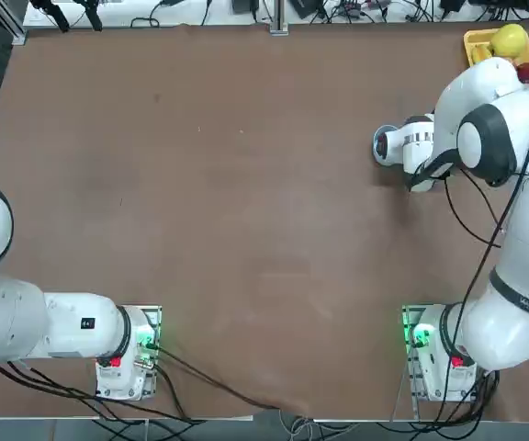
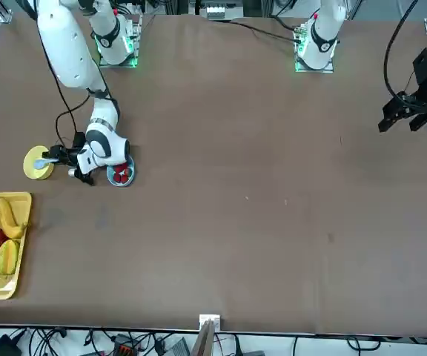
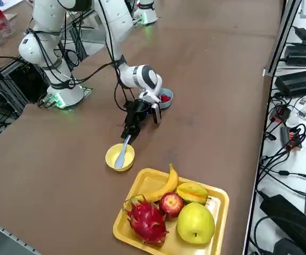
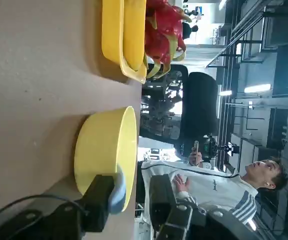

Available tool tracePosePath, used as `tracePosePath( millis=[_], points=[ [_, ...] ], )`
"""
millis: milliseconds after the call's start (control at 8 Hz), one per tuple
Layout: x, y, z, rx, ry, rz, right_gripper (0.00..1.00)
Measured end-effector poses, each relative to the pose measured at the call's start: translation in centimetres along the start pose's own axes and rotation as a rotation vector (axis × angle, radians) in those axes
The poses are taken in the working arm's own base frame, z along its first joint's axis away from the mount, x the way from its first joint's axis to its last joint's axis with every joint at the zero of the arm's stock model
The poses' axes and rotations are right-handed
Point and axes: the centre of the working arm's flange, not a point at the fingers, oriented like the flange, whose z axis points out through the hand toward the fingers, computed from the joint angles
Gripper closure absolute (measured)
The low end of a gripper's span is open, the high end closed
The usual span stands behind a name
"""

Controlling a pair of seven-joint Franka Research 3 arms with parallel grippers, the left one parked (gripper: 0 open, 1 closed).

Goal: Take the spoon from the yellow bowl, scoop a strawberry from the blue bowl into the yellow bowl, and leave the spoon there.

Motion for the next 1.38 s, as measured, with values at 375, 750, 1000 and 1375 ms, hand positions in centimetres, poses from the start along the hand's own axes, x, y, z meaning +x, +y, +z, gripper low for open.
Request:
tracePosePath(
  millis=[375,750,1000,1375],
  points=[
    [0.2,0.1,-0.1,0.001,0.001,0.005,0.58],
    [0.8,0.4,-0.2,0.003,0.003,0.019,0.68],
    [1.2,0.6,-0.3,0.006,0.003,0.031,0.8],
    [1.5,0.7,-0.4,0.01,-0.003,0.078,0.89]
  ],
)
